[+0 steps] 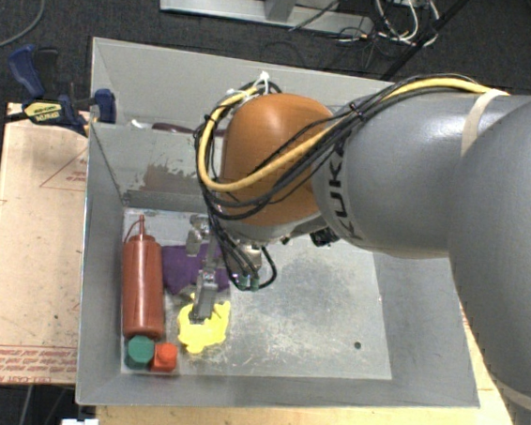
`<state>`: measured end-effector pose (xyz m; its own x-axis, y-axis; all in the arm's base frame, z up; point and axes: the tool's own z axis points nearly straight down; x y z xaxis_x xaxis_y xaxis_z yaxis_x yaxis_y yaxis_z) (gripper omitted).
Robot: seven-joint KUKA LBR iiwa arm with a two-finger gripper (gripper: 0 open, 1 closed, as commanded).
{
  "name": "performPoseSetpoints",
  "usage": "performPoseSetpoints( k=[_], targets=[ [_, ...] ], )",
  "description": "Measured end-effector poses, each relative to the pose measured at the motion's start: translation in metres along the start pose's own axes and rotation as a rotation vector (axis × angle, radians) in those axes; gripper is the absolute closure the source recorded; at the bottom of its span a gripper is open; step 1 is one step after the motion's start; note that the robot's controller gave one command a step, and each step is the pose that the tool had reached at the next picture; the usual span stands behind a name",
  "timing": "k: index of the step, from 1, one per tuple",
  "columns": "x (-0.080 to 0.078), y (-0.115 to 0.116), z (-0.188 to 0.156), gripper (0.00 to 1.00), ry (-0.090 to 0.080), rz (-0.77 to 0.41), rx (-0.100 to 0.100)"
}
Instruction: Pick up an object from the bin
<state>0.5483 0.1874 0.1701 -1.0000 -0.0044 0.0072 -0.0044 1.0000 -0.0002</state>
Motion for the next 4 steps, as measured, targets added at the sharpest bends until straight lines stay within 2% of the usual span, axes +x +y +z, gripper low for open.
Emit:
performPoseSetpoints(
  k=[1, 2, 3, 4],
  targets=[
    [-0.002, -0.001, -0.005, 0.00, -0.007, 0.003, -0.001],
    [0.004, -0.025, 0.100, 1.00, 0.000, 0.204, -0.002],
    [0.004, -0.025, 0.100, 1.00, 0.000, 0.205, -0.002],
    [0.007, -0.018, -0.032, 1.00, -0.003, 0.180, -0.004]
  ],
)
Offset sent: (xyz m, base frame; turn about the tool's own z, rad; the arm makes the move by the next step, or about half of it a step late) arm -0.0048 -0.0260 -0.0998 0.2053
